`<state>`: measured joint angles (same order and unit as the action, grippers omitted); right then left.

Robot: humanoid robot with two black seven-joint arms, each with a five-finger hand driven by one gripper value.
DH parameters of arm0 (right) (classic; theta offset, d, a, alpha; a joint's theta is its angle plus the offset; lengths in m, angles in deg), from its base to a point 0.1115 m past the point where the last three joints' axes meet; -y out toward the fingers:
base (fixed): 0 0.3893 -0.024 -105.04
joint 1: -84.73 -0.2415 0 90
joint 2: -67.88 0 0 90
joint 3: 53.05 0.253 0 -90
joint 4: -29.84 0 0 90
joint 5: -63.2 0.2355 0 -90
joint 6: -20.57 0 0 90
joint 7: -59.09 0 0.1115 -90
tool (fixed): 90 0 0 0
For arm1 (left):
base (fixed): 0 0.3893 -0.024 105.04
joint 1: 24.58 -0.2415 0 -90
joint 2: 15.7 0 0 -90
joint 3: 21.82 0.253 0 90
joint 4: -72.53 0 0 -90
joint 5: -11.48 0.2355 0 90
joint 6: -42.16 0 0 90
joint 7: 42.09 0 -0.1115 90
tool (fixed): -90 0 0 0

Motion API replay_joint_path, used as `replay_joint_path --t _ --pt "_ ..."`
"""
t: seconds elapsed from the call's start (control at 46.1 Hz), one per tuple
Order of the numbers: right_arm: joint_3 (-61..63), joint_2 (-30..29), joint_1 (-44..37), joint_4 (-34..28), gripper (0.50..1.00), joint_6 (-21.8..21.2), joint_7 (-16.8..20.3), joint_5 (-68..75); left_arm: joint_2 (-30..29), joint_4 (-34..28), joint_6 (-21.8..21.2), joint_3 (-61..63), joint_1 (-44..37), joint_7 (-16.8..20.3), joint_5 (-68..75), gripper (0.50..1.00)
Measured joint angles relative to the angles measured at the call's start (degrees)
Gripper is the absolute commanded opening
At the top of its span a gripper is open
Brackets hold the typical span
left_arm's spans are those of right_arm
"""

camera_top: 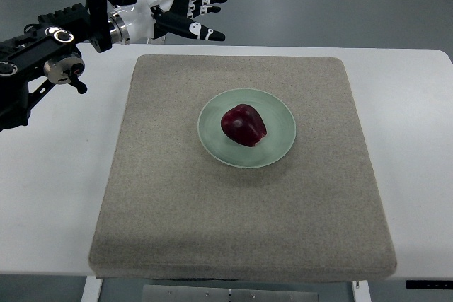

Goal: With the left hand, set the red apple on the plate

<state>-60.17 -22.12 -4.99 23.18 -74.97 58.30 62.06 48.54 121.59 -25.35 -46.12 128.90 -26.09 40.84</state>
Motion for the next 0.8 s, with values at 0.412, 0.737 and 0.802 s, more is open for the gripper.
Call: replay_joint_path --t 0.412,0.737,0.802 --pt "0.0 0.0 -0.02 -0.01 0.964 0.0 -0.01 0.0 -4.55 -7.87 1.9 -2.95 -0.19 -7.46 -19.05 0.999" --pt "0.0 0.0 -0.02 -0.03 0.964 -0.01 -0.01 0.0 -4.23 -14.38 7.43 -2.88 -1.54 -19.54 -38.97 0.999" --pt "0.0 0.0 -0.01 -0.02 0.964 0.0 0.0 0.0 -4.22 -14.43 7.63 -2.89 -2.02 -20.06 -40.79 0.999"
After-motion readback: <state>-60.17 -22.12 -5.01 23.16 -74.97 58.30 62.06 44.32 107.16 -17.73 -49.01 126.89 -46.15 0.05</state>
